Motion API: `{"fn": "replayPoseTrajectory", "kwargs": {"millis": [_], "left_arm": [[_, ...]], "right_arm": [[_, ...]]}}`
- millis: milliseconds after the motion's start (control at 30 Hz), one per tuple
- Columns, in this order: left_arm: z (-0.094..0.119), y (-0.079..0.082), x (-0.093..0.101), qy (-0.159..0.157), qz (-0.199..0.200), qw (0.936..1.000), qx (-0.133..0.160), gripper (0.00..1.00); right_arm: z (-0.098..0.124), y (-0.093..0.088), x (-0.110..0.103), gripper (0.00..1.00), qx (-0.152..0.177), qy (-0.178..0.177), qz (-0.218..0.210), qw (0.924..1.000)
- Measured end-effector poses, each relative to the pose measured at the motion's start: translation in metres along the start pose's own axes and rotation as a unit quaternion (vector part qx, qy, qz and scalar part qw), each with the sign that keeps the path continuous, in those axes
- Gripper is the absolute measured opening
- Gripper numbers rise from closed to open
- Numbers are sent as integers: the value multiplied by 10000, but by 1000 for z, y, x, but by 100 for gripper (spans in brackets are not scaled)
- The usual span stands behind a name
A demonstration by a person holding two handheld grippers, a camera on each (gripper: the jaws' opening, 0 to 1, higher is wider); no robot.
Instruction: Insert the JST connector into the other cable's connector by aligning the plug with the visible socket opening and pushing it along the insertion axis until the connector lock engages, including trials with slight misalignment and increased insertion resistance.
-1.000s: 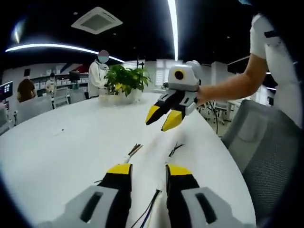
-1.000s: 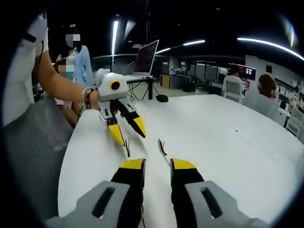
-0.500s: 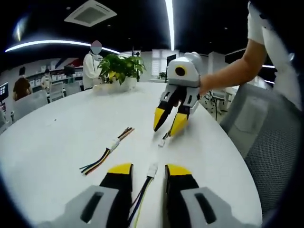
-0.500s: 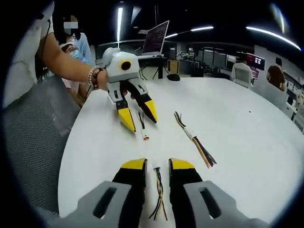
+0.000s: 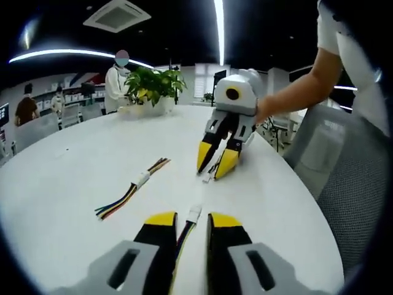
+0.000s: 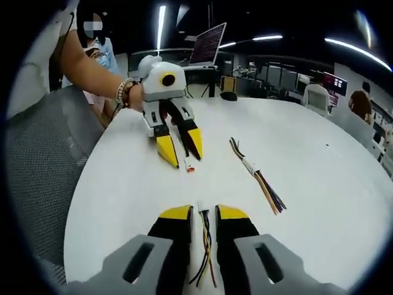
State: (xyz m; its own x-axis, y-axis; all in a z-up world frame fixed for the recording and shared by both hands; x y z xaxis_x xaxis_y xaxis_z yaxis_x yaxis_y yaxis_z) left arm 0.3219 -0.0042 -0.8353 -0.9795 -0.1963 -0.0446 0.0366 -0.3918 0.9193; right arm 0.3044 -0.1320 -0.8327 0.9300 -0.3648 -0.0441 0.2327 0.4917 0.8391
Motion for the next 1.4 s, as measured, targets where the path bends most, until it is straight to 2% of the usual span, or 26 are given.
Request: {"fn": "replayPoseTrajectory", "kwargs": {"millis": [300, 600, 1000, 1167, 1400], "left_arm": [[-1, 0, 0, -78, -97, 9999, 44, 8], [0, 0, 2, -148, -118, 9998, 111, 1], [0, 0, 1, -223, -154, 9996, 85, 0], [1, 1, 2, -327, -327, 9989, -57, 0], [2, 6, 1, -355, -358, 9987, -51, 0]], "right_arm": [[-2, 0, 0, 5, 7, 8, 167, 9999], [-3, -2, 1, 5, 45, 25, 137, 9999], [-3, 0, 0, 4, 48, 99, 67, 9999], [0, 6, 0, 4, 92, 124, 102, 9998], [1, 12, 0, 4, 95, 151, 183, 9997]]}}
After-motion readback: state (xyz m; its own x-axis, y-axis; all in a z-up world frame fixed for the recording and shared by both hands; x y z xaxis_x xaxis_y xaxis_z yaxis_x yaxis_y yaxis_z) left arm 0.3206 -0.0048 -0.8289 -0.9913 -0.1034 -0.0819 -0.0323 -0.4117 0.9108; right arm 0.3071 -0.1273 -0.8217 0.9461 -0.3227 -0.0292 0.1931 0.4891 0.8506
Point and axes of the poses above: the point that each gripper's makers call its tool centre point, and the gripper's own axes: z roughly backward along the fingers, x roughly to its right, y roughly out of its top, the point moved 4 cm from there along z, roughly backward along the fingers, and after that the axes turned 5 degrees about -z, right-handed, at the moved point
